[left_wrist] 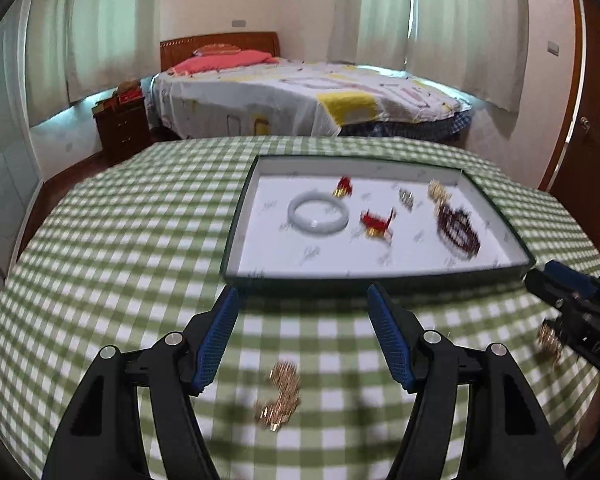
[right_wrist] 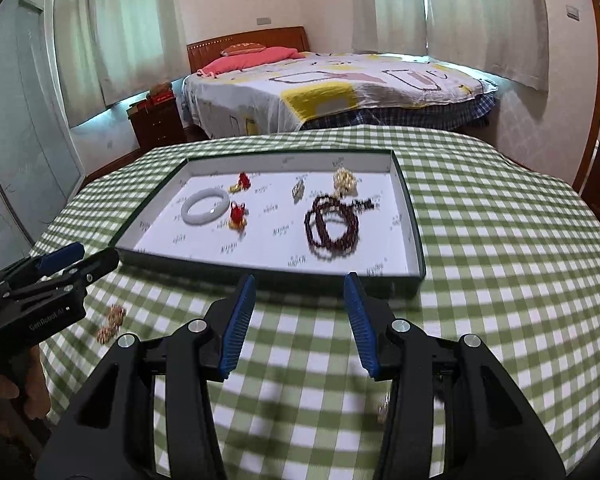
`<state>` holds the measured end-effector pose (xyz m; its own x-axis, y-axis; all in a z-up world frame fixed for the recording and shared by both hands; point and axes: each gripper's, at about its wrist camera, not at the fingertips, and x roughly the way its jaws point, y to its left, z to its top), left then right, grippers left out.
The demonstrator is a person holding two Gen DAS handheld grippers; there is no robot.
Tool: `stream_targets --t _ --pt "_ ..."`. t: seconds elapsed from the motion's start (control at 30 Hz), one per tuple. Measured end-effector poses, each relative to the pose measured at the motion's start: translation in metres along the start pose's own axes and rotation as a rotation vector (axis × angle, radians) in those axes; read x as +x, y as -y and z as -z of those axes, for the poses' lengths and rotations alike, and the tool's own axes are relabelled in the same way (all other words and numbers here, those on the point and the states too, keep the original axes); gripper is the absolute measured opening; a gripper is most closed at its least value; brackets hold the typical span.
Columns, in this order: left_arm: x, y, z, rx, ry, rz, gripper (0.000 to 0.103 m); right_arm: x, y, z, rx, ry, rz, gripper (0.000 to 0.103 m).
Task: Organize jewelry
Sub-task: 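Lift both open tools out of the tray back over the table, then close the left tool on the gold chain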
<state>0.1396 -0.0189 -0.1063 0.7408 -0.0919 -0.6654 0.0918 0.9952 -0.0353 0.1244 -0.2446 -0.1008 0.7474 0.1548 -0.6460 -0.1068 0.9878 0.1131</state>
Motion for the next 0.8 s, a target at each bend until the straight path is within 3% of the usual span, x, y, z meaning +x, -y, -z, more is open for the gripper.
stream_targets --t 0.47,0.8 --pt "0.009 -0.019 0.040 -0.030 -0.094 -0.030 0.064 0.004 0.000 0.035 0.014 -0.066 -0.016 0.045" --pt "0.014 -0.022 0.046 -0.030 -0.138 -0.002 0.050 0.007 0.001 0.038 0.018 -0.076 -0.019 0.045"
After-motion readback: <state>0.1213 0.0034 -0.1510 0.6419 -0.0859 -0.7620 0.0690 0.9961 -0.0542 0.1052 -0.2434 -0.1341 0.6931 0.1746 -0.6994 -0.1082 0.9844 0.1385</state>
